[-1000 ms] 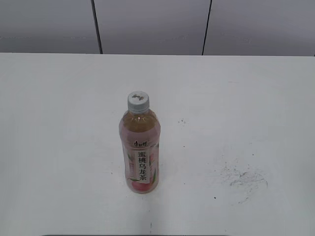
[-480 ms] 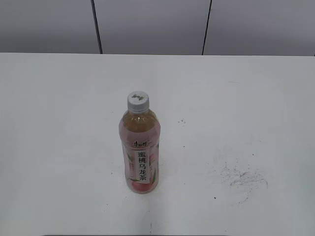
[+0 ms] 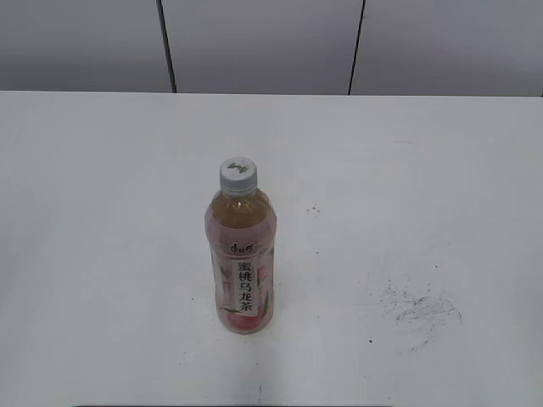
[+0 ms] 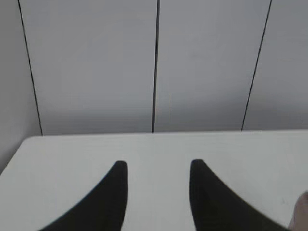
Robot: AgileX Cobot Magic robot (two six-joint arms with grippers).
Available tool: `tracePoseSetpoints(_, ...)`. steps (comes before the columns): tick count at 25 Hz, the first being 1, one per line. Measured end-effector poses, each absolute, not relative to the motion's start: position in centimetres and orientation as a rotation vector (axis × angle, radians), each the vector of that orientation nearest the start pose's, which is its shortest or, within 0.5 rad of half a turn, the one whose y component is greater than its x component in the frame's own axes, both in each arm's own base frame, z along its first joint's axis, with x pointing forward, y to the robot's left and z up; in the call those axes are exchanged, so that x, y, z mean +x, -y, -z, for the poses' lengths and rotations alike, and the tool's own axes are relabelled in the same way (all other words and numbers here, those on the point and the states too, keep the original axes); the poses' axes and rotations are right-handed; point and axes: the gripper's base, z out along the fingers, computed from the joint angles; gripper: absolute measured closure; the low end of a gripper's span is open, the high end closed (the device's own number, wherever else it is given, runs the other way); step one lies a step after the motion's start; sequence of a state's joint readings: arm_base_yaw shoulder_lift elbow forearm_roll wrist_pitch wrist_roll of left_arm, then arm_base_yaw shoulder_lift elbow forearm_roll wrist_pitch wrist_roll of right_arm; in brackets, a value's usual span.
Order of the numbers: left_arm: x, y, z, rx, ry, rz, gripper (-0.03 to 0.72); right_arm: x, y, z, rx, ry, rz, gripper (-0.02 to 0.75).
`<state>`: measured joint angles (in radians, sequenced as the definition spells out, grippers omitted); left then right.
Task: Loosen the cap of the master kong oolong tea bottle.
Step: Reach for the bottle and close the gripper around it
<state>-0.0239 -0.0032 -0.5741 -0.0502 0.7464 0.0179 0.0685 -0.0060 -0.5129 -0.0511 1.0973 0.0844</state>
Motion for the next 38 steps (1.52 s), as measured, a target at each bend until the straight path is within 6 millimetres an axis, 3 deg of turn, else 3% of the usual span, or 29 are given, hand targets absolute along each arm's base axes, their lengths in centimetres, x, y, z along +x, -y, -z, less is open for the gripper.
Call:
tracePoseSetpoints(5, 1.6, 0.4, -34.4, 0.014, -1.552, 0.093, 0.307, -0.9, 0.5, -27.8, 0.020, -2.061, -0.033, 0.164)
tracePoseSetpoints(9, 5.4, 0.5, -35.2, -0.011, -1.569, 0.115, 0.195, -0.9, 0.5, -27.8, 0.020, -2.061, -0.033, 0.164)
tracePoseSetpoints(17, 13.8, 0.4, -34.9, -0.085, -1.575, 0.128, 0.170, -0.9, 0.5, -27.8, 0.020, -2.061, -0.033, 0.164)
tracePoseSetpoints(22, 19.7, 0.2, -32.1, -0.121, -1.647, 0.102, 0.169, -0.9, 0.5, -27.8, 0.020, -2.061, -0.033, 0.164)
tracePoseSetpoints(29, 25.7, 0.7, -27.2, -0.123, -1.693, 0.081, 0.168, -0.9, 0.5, -27.8, 0.021, -2.061, -0.032, 0.164)
tracePoseSetpoints(34, 28.3, 2.9, -24.0, -0.033, -1.669, 0.115, 0.167, -0.9, 0.5, -27.8, 0.021, -2.061, -0.032, 0.164)
tracePoseSetpoints(38, 29.0, 4.9, -22.6, 0.047, -1.623, 0.196, 0.167, -0.9, 0.5, -27.8, 0.021, -2.061, -0.032, 0.164)
